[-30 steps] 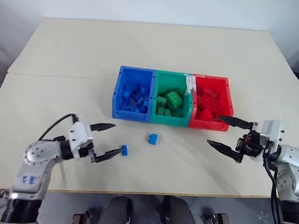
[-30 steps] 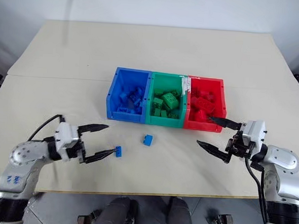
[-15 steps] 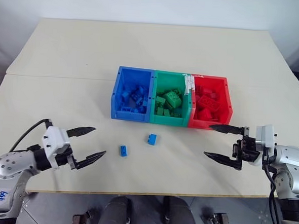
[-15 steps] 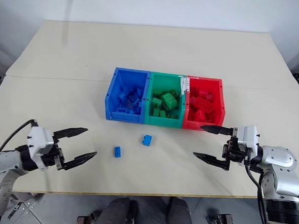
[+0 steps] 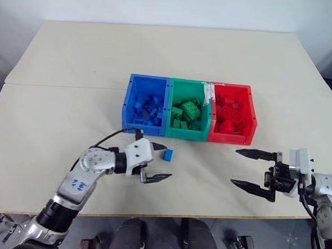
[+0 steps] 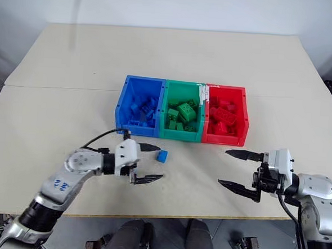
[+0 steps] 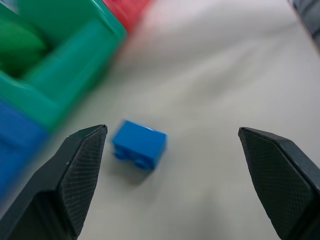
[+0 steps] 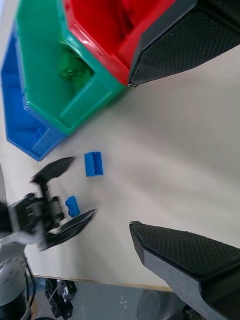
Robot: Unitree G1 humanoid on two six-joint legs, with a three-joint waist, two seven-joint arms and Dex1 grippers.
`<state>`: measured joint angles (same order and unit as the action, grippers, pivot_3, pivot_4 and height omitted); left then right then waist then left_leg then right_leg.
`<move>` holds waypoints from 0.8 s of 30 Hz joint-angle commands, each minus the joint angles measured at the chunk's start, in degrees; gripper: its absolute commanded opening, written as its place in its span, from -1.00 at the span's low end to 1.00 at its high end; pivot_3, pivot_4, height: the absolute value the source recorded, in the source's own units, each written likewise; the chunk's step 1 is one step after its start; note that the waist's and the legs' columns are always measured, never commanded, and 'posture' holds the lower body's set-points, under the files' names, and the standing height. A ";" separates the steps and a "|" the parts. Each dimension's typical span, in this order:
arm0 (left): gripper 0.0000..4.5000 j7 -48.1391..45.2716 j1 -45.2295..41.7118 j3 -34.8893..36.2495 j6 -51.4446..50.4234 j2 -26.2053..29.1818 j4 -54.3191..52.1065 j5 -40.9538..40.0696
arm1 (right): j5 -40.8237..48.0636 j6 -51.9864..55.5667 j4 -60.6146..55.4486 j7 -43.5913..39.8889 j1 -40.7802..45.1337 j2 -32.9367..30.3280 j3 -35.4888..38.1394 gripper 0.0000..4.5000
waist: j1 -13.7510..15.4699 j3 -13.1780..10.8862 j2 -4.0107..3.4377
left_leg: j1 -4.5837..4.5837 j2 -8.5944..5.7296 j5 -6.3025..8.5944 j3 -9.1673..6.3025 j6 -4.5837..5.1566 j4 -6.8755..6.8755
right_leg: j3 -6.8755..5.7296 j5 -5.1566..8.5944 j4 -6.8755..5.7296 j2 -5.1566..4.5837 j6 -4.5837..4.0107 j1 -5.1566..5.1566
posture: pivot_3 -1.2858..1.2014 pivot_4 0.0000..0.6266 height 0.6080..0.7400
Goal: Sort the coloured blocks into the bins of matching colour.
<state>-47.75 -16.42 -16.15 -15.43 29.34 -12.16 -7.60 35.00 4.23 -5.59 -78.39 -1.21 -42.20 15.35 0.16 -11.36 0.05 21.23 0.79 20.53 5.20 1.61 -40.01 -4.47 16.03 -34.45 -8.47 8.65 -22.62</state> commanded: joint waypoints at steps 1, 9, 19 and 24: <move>0.99 0.82 -2.76 -1.78 2.53 -1.21 3.79 3.17 | 1.81 0.47 -4.01 1.87 -2.41 -0.59 3.63 1.00 | 0.09 0.00 0.00 | 0.00 0.02 0.00 0.00 0.00 0.00 | 0.00 0.00 0.01 0.00 0.00 0.01 | 0.03 -0.52 1.00; 0.99 -2.19 -7.28 -2.41 6.63 -3.44 11.38 3.43 | 1.88 0.16 -7.37 5.11 -8.64 0.42 7.12 1.00 | 0.80 0.00 0.00 | -0.03 0.08 -0.01 0.00 0.02 -0.02 | 0.02 -0.01 -0.02 -0.06 0.02 0.01 | 0.03 -0.52 1.00; 0.33 -6.21 -8.40 -3.62 5.15 -3.41 13.47 3.46 | 1.97 -0.27 -8.57 7.00 -9.51 0.99 7.17 1.00 | 1.14 0.01 0.00 | -0.03 0.08 -0.02 0.00 0.03 -0.04 | 0.02 -0.01 -0.03 -0.05 0.02 0.01 | 0.03 -0.52 1.00; -0.20 -7.55 -8.10 -1.74 6.59 -3.21 13.28 2.02 | 2.07 0.06 -7.94 6.80 -8.27 0.50 6.96 1.00 | 1.08 0.01 0.00 | -0.04 0.07 -0.02 0.01 0.03 -0.04 | 0.02 -0.01 -0.03 -0.04 0.01 0.01 | 0.03 -0.52 1.00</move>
<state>-54.50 -25.25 -18.97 -9.69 25.53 0.99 -4.62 35.65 4.88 -12.99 -71.66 -9.93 -41.55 20.84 1.24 -11.35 0.05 21.19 0.86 20.52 5.21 1.64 -40.05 -4.45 16.02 -34.48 -8.50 8.67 -22.60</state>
